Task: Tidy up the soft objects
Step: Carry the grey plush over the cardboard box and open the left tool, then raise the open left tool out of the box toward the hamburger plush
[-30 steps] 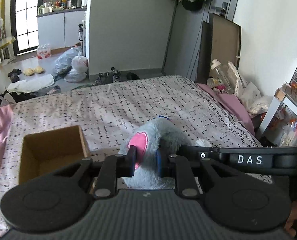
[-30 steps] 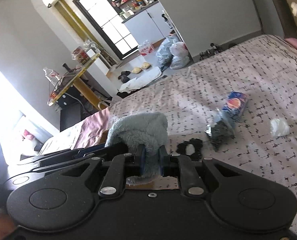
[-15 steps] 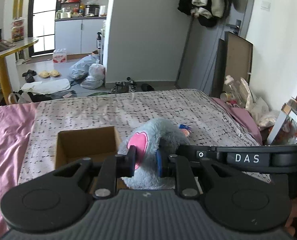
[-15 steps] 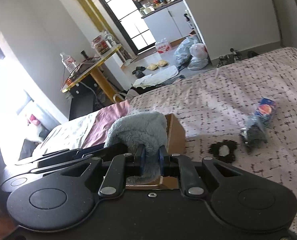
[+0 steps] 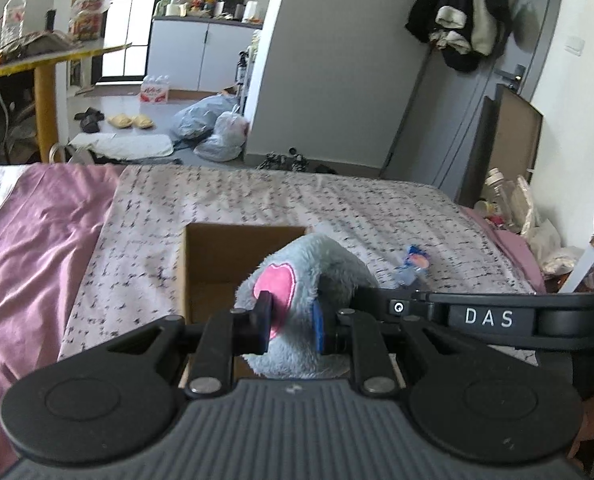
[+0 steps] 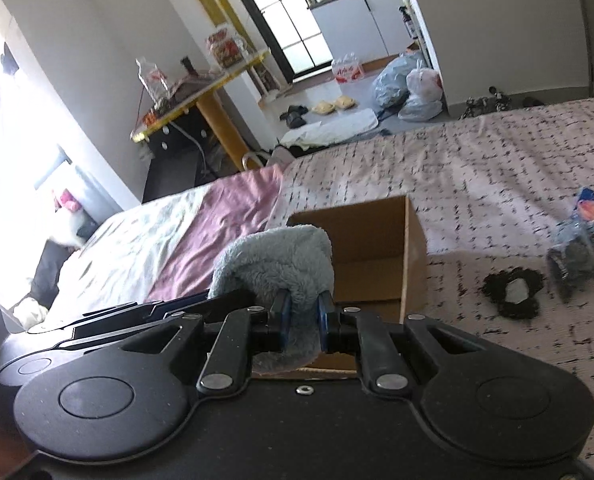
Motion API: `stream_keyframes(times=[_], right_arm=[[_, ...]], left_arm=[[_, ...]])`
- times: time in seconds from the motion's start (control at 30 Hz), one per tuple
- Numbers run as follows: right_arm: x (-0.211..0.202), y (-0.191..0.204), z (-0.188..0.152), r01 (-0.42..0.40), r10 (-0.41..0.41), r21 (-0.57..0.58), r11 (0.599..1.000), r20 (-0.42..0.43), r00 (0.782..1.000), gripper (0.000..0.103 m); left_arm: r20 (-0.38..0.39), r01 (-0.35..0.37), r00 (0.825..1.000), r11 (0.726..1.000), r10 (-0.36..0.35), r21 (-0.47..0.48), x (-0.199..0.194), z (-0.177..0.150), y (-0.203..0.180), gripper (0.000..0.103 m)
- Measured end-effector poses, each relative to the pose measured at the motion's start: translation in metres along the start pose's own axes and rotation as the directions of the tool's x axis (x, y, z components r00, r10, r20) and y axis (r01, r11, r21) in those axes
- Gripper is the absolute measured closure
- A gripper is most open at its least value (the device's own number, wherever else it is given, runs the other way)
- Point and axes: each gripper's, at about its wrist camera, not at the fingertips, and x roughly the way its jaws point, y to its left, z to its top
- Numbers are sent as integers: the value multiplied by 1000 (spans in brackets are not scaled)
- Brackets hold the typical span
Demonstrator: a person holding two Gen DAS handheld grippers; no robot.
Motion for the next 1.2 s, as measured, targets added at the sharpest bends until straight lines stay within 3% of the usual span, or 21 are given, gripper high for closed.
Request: stream_keyframes(times=[0.37, 0.67, 0.9, 1.0, 1.2], right_arm=[[41, 12, -2, 44, -46, -33, 998, -54, 997, 88], [64, 1, -11, 54, -53, 2, 999, -142, 988, 84], [54, -1, -14, 46, -47, -9, 999, -161, 986, 84], [42, -2, -11, 38, -41, -18, 999, -148, 988, 84], [12, -8, -10, 28, -35, -54, 998, -136, 990, 83]], left_arm=[[-16, -25, 1000, 998, 25, -58, 26, -11, 32, 84], [-110, -85, 991, 992, 75, -97, 49, -18, 38, 84], [-132, -116, 985, 992, 108, -48, 49, -22, 27, 80], [-131, -120, 985, 992, 115, -27, 42, -20, 19, 73], [-116, -165, 979, 986, 167, 28, 21, -18, -1, 40]])
